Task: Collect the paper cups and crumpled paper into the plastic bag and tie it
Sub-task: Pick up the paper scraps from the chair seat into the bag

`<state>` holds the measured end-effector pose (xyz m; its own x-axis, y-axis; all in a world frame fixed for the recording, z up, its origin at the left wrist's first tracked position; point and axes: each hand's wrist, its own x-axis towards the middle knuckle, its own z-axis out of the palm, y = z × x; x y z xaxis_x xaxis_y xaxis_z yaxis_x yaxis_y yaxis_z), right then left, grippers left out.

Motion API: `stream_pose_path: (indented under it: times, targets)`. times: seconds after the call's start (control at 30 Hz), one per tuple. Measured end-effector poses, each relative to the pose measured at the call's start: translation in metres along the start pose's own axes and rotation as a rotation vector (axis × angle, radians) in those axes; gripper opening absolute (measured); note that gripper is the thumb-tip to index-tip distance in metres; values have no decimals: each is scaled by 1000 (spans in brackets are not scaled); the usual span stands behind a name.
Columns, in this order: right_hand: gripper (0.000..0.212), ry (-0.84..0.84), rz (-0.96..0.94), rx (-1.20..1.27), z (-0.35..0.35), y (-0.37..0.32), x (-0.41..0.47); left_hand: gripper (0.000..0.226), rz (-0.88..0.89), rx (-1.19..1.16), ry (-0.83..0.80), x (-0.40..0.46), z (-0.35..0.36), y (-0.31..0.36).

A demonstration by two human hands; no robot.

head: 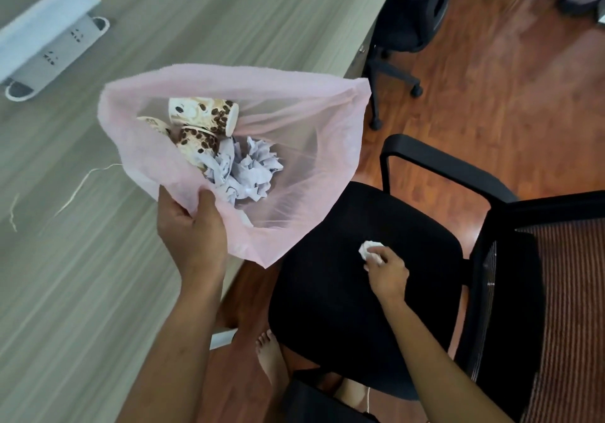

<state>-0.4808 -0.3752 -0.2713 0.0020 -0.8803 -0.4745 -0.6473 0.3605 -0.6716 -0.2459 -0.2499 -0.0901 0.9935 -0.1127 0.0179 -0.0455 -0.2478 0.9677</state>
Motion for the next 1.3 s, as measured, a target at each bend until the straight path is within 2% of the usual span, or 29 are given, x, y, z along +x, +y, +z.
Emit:
stream_pose_path:
  times: [0.07, 0.2, 0.27, 0.33, 0.37, 0.43, 0.5, 0.53, 0.57, 0.7, 0.83, 1.1, 1.17, 1.3]
  targets:
    - [11, 56, -101, 78, -14, -42, -30, 24, -38, 14, -2, 4, -10, 5]
    - [11, 179, -304, 420, -53, -133, -98, 28, -105, 20, 11, 12, -30, 19]
    - [12, 189, -425, 538, -62, -175, -128, 30, -124, 15, 22, 15, -38, 30]
    - [13, 126, -547, 559, -51, -212, -151, 31, -139, 3, 27, 18, -45, 39]
    - [16, 50, -601, 524, -39, -228, -158, 31, -150, -8, 24, 19, -49, 43]
    - [29, -234, -673, 347, -10, -253, -160, 33, -169, -29, 14, 23, -54, 49]
    - [48, -520, -760, -83, 17, -266, -152, 34, -187, -31, 5, 27, -58, 54]
    - [52, -589, -784, -267, 24, -269, -150, 34, -191, -23, -3, 29, -60, 56]
    - [51, -606, -799, -351, 29, -269, -149, 33, -192, -16, -9, 31, -62, 57]
    - [38, -524, -766, -239, 25, -259, -160, 31, -227, 43, -12, 33, -65, 60]
    - [29, -443, -677, -179, 5, -248, -156, 51, -198, 91, 5, 30, -68, 61]
    - [26, -371, -653, -156, -30, -243, -152, 84, -146, 56, 101, 13, -83, 62]
    - [27, -357, -645, -132, -40, -234, -151, 85, -104, 65, 110, -1, -89, 62]
    - [30, -219, -634, -150, -66, -212, -143, 79, -10, 103, 140, -38, -93, 71]
